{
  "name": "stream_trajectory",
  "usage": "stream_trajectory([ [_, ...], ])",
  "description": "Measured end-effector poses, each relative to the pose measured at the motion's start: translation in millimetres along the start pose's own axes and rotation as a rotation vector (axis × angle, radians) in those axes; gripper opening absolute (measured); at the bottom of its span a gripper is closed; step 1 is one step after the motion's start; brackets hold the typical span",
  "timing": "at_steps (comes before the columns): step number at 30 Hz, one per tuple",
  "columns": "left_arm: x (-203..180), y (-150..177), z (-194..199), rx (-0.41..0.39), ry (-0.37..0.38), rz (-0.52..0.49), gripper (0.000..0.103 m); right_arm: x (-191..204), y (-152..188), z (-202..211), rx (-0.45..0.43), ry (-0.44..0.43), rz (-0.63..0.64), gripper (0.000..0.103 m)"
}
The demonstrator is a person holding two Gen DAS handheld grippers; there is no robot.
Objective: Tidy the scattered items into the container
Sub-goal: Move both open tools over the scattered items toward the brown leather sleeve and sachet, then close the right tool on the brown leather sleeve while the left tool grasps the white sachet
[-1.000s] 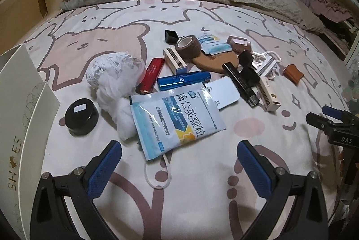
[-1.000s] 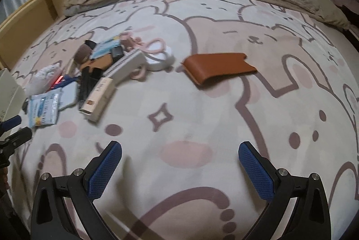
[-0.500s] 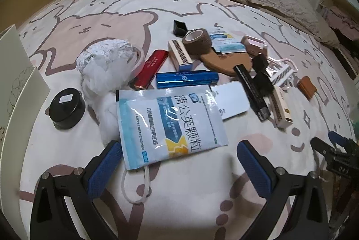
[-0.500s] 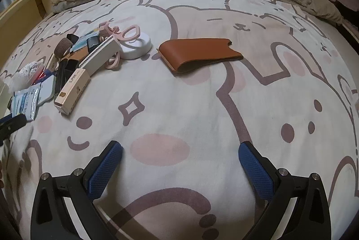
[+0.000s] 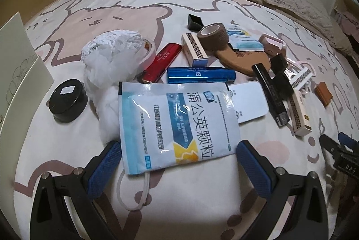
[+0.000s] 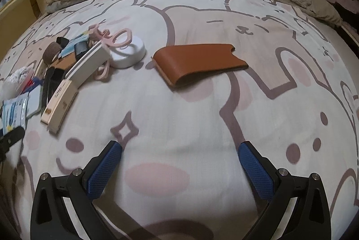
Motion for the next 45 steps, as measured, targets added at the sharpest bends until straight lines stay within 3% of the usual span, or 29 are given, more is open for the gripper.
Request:
stream_trajectory([
  [21, -2.8, 3.3, -1.7, 0.003, 0.012, 0.015, 0.103, -13.8, -53.6, -32.3, -0.008, -0.026, -0.081, 0.103],
  [32, 0.7, 0.8, 0.9, -0.012, 0.065, 0.047, 0.102, -22.7, -69.0, -41.0, -0.047, -0.018, -0.112, 0.103],
  [36, -1.2, -1.5, 5.1, -0.035, 0.055, 0.03, 0.087, -21.7, -70.2, -38.3, -0.065, 0.007, -0.1, 0.102],
  [42, -1.4, -1.6, 7.5, -0.044, 0.064, 0.011, 0.082, -13.7, -69.6, -33.0, -0.088, -0.01, -0.054, 0.086],
  [45, -0.5, -2.1, 9.8, -0.052, 0.08, 0.01, 0.075, -12.3, -68.7, -31.0, -0.09, -0.007, -0.043, 0.078],
])
Point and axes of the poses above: each gripper's, at about its wrist camera, not at the fingertips, and z roughly against the way its jaws point, x to its left, y to its underside, the point moved 7 cm from there along -z, roughly the way its jaws point
